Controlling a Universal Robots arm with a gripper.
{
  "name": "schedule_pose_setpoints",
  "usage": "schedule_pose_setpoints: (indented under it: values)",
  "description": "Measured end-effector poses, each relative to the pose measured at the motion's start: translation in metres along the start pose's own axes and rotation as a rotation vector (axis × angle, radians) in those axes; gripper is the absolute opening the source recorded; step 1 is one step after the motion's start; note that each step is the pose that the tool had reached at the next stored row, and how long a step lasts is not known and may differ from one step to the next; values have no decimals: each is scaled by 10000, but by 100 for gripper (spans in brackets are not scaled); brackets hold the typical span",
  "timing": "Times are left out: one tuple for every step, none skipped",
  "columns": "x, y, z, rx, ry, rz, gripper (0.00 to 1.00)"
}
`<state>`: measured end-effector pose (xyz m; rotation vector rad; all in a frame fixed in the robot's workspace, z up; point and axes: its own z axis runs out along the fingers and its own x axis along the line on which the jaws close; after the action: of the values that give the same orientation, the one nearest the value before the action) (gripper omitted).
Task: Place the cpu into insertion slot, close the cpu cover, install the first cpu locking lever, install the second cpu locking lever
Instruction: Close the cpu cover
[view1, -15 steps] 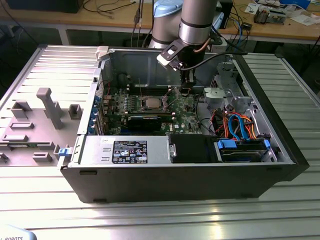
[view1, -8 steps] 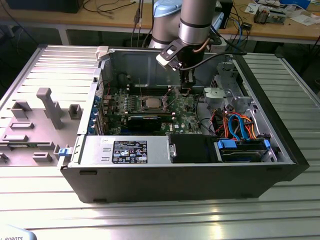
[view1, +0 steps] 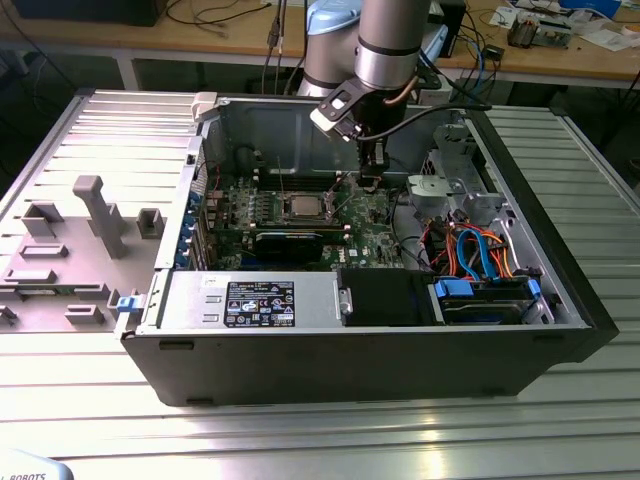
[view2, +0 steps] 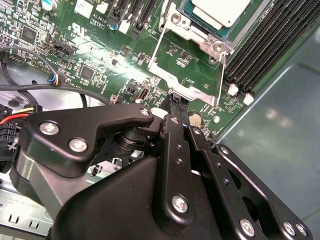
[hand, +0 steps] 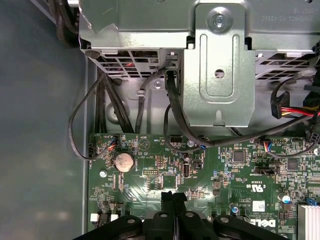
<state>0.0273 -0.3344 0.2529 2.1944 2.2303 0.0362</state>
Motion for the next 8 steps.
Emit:
schedule_pose_setpoints:
  values:
    - [0,-1,0,0,0,0,12]
    - [0,-3,0,0,0,0,12]
    - [0,-4,0,0,0,0,12]
    - [0,-7,0,0,0,1,12]
    - [0,-9,0,0,0,1,12]
    - [0,-12,0,0,-1,1,12]
    - [0,-16,0,0,0,1,12]
    - [0,-20,0,0,-1,0,12]
